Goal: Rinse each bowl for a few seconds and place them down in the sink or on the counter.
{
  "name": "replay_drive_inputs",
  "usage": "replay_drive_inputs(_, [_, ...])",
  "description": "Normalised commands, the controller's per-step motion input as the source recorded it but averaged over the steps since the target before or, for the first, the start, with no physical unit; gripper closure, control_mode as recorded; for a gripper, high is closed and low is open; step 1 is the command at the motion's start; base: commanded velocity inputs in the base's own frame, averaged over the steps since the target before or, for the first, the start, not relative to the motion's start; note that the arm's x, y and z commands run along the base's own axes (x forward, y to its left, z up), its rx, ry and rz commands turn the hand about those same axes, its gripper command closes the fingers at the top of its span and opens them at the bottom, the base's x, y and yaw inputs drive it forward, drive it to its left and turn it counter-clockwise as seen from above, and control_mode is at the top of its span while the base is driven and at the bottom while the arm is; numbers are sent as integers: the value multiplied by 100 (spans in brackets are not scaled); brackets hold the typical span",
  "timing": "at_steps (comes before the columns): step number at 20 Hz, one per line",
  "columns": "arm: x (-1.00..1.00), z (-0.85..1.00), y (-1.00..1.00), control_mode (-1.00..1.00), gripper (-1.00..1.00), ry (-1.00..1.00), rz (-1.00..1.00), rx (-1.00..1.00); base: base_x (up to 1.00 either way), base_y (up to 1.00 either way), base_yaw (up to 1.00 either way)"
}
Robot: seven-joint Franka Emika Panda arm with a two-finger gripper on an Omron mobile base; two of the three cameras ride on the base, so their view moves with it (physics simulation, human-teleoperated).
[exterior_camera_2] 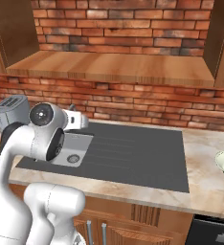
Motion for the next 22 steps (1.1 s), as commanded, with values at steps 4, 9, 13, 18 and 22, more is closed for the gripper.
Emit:
replay_drive_inputs(4, [4,-12,0,-100,-100,-11,5,0,0,0,0])
replay_drive_inputs(9, [5,-16,-1,-100,-100,-11,10,0,0,0,0])
replay_drive_inputs(13, [10,-12,-1,-100,-100,-7,6,0,0,0,0])
replay_drive_inputs(18, [11,-11,-1,-100,-100,-9,5,0,0,0,0])
replay_drive_inputs(22, [11,-14,0,-100,-100,-13,4,0,0,0,0])
